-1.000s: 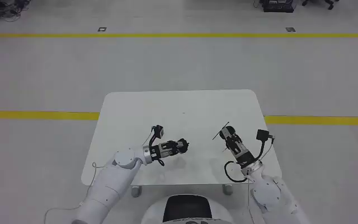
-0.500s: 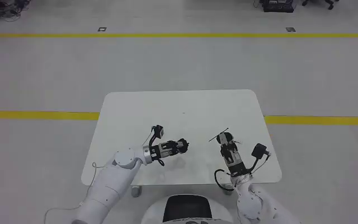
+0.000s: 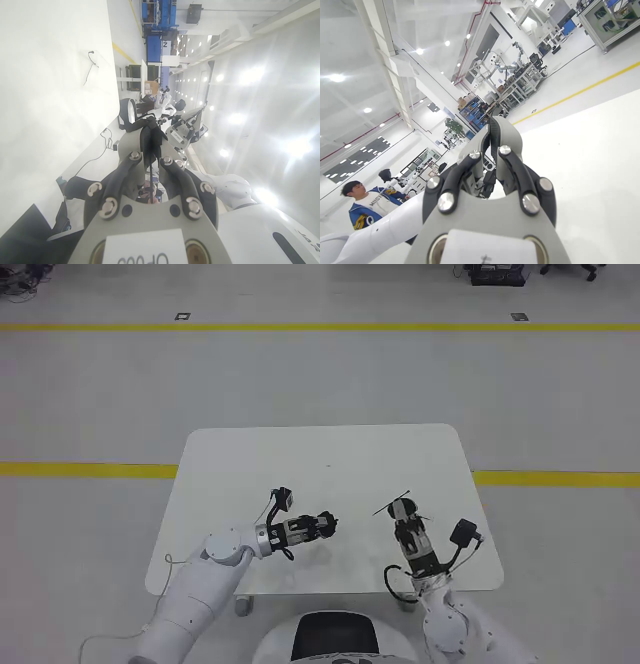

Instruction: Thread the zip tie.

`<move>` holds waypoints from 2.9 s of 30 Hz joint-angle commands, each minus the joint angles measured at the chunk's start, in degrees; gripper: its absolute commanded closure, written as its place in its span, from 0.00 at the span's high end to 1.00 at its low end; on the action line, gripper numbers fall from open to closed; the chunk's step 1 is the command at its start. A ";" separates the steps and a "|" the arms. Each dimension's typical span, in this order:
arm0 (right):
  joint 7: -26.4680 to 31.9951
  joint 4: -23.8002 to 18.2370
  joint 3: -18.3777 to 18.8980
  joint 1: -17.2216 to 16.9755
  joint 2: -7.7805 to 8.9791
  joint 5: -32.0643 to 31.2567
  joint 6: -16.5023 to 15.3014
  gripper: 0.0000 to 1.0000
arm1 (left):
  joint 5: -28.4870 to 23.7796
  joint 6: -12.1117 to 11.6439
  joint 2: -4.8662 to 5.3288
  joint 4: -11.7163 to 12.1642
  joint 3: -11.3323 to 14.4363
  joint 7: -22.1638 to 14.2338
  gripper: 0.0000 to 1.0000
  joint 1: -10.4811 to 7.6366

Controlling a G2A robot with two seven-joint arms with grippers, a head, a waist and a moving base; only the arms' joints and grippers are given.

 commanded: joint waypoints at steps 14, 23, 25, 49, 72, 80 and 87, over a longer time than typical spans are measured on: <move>1.84 10.16 -12.68 13.91 0.62 4.12 0.00 0.00 | 0.00 0.00 0.00 0.00 0.00 0.00 0.00 0.00; 1.87 11.72 -16.37 16.96 1.58 8.10 0.00 0.00 | 0.00 0.00 0.00 0.00 0.00 0.00 0.00 0.00; 1.87 11.72 -16.37 16.96 1.58 8.10 0.00 0.00 | 0.00 0.00 0.00 0.00 0.00 0.00 0.00 0.00; 3.41 12.15 -19.88 18.48 1.87 6.85 0.00 0.00 | 0.00 0.00 0.00 0.00 0.00 0.00 0.00 0.00; 5.30 12.48 -18.46 17.88 0.88 6.43 0.00 0.00 | 0.00 0.00 0.00 0.00 0.00 0.00 0.00 0.00; 6.36 12.67 -16.84 17.18 0.02 5.31 0.00 0.00 | 0.00 0.00 0.00 0.00 0.00 0.00 0.00 0.00; 7.01 12.65 -15.91 16.66 -0.53 4.40 0.00 0.00 | 0.00 0.00 0.00 0.00 0.00 0.00 0.00 0.00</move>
